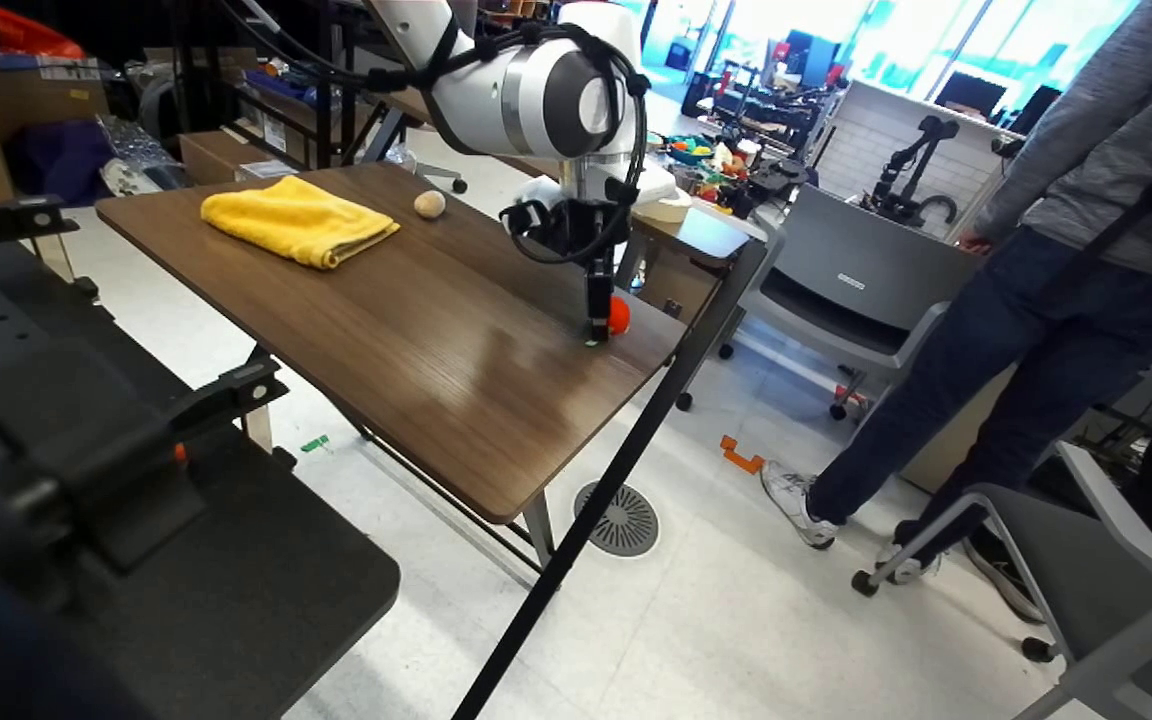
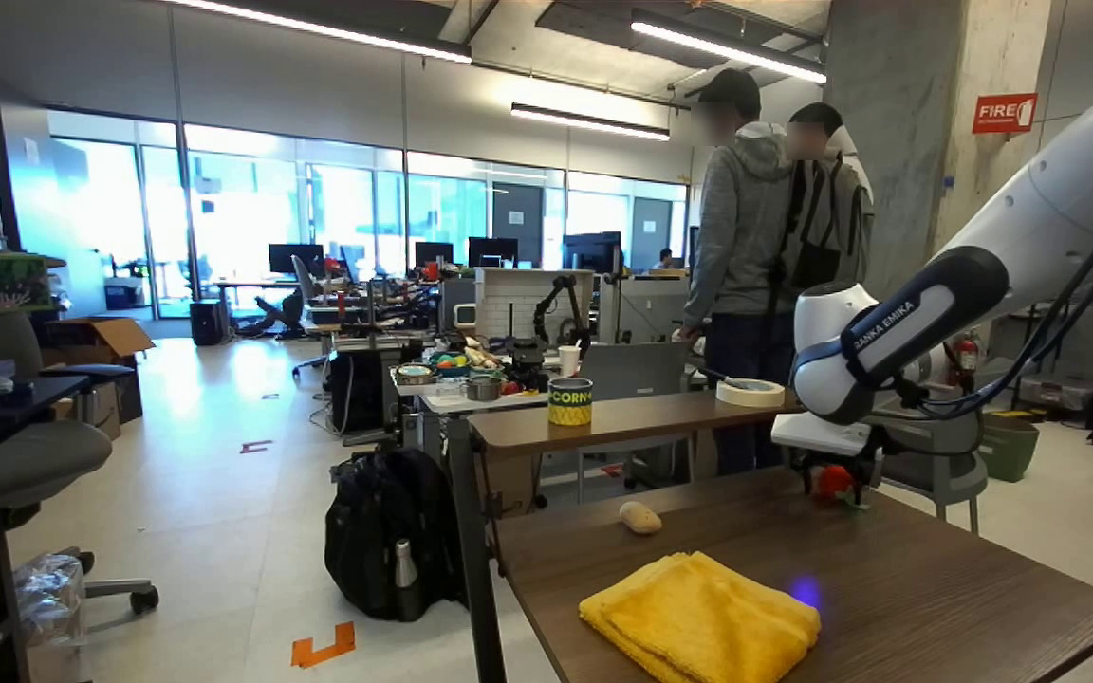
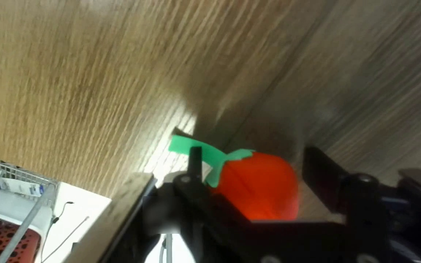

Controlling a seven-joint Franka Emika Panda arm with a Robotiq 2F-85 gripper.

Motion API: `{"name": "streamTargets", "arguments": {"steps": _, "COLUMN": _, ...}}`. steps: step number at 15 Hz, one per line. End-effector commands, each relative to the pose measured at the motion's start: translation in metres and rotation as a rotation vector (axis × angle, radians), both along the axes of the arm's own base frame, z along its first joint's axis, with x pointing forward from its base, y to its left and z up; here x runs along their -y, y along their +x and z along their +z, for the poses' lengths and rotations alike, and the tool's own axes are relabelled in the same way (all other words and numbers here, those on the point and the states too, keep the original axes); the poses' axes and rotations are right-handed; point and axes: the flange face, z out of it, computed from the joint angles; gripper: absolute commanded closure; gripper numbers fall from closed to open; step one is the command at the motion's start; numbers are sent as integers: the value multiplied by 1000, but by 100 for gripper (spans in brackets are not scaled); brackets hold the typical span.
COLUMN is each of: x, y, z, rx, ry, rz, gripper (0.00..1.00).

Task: Use the towel to clean the table and move the toys to the left

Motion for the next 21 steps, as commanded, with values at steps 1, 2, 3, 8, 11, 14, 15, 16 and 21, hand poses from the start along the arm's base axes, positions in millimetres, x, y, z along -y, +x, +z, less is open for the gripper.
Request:
{"name": "streamTargets", "arguments": {"steps": 1, "x": -15, "y": -3, "z": 11, "rx": 3, "ry": 17, "rz": 76, "gripper": 58}}
{"name": "streamTargets", "arguments": {"steps": 2, "x": -19, "y": -4, "z": 13, "rx": 5, "ry": 19, "rz": 96, "gripper": 66}}
{"name": "streamTargets", "arguments": {"steps": 3, "x": -27, "y": -6, "z": 16, "rx": 2, "ry": 25, "rz": 133, "gripper": 73}}
{"name": "streamTargets", "arguments": {"steps": 8, "x": -87, "y": -24, "z": 40, "rx": -10, "ry": 33, "rz": 433, "gripper": 94}}
{"name": "streamTargets", "arguments": {"steps": 11, "x": -140, "y": -33, "z": 64, "rx": 34, "ry": -2, "rz": 594, "gripper": 93}}
{"name": "streamTargets", "arguments": {"steps": 14, "x": -208, "y": -45, "z": 79, "rx": 89, "ry": -20, "rz": 751, "gripper": 93}}
{"name": "streamTargets", "arguments": {"steps": 15, "x": -232, "y": -49, "z": 80, "rx": 86, "ry": -26, "rz": 806, "gripper": 93}}
{"name": "streamTargets", "arguments": {"steps": 16, "x": -255, "y": -53, "z": 79, "rx": 65, "ry": -29, "rz": 860, "gripper": 93}}
{"name": "streamTargets", "arguments": {"steps": 21, "x": -327, "y": -56, "z": 75, "rx": 13, "ry": -48, "rz": 1132, "gripper": 93}}
